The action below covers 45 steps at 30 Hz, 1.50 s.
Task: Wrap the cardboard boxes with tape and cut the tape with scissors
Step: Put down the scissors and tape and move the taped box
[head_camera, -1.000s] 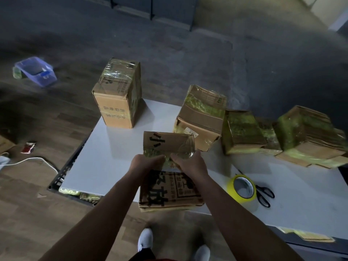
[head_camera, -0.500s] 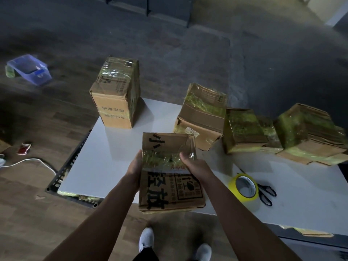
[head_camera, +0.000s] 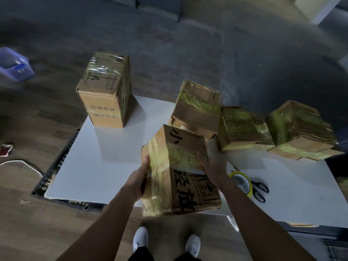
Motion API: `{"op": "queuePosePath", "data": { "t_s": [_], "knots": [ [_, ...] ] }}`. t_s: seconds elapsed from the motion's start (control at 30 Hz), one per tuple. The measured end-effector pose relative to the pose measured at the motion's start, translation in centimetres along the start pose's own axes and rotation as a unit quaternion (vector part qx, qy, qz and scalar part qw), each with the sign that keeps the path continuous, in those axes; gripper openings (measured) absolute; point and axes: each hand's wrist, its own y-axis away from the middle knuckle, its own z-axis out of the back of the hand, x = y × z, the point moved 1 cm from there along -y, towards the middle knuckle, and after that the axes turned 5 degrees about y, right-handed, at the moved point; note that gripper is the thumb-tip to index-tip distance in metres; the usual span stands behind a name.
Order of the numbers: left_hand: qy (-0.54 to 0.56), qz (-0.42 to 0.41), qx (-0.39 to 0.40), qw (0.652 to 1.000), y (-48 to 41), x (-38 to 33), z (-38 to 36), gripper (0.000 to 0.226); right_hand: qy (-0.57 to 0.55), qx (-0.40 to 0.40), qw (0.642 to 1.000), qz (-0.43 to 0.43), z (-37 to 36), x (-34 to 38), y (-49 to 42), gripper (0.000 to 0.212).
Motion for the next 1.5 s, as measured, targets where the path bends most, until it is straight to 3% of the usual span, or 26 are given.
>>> {"op": "queuePosePath", "data": {
  "t_s": [0.17,0.33,0.4,0.47,0.53,0.63,0.73,0.8,0.93,1.0,1.07,1.17,1.27,1.33,1.4,1.5],
  "knots": [
    [0.027,-0.049,-0.161,0.985,-0.7,0.3,0.2,0.066,0.049,-0.051,0.997,0.041,-1.2,1.5,0.6,0.079],
    [-0.046,-0.131,-0.273,0.952,0.3,-0.4,0.1,0.063,-0.005,0.009,1.0,-0.014,-1.8,2.6,0.7,0.075],
    [-0.063,-0.144,-0.268,0.95,1.0,-0.6,0.5,0.061,-0.029,0.043,0.999,-0.008,-1.5,2.7,0.8,0.08],
    [-0.023,-0.11,-0.193,0.975,1.9,-0.2,0.9,0.058,-0.048,0.058,0.997,-0.014,-1.1,2.4,0.8,0.087],
    [0.0,-0.072,-0.094,0.993,2.7,0.2,1.2,0.07,-0.049,0.067,0.997,-0.008,-0.7,2.3,0.7,0.09],
    [0.026,-0.065,-0.025,0.997,3.9,0.8,0.6,0.075,-0.039,0.085,0.995,0.034,-0.1,2.3,0.9,0.071],
    [0.039,-0.09,-0.075,0.992,5.2,1.2,-0.5,0.072,-0.039,0.098,0.992,0.074,0.8,2.9,1.1,0.06],
    [0.033,-0.112,-0.156,0.981,5.5,1.4,-0.9,0.073,-0.023,0.103,0.991,0.081,1.2,3.5,0.7,0.055],
    [-0.069,-0.186,-0.344,0.918,5.8,1.0,-2.2,0.065,-0.024,0.104,0.99,0.093,1.9,4.6,0.2,0.046],
    [-0.145,-0.215,-0.389,0.884,5.9,0.6,-3.0,0.064,-0.029,0.106,0.989,0.103,1.8,4.6,0.0,0.046],
    [-0.174,-0.218,-0.4,0.873,6.2,0.3,-3.9,0.062,-0.017,0.102,0.989,0.105,1.5,4.5,-0.2,0.052],
    [-0.126,-0.249,-0.358,0.891,7.0,0.3,-5.3,0.064,0.026,0.091,0.99,0.104,1.5,4.2,-1.0,0.073],
    [-0.048,-0.265,-0.277,0.922,8.4,0.2,-7.0,0.075,0.045,0.087,0.989,0.111,1.6,4.1,-1.5,0.074],
    [-0.062,-0.251,-0.266,0.929,9.1,-0.2,-7.9,0.075,0.05,0.09,0.989,0.106,1.2,4.1,-1.7,0.069],
    [-0.138,-0.244,-0.287,0.916,9.1,-0.8,-8.5,0.069,0.062,0.095,0.989,0.092,0.8,4.4,-1.8,0.068],
    [-0.256,-0.245,-0.379,0.855,8.0,-1.7,-8.1,0.053,0.069,0.121,0.988,0.073,0.1,5.2,-2.1,0.072]
  ]
}}
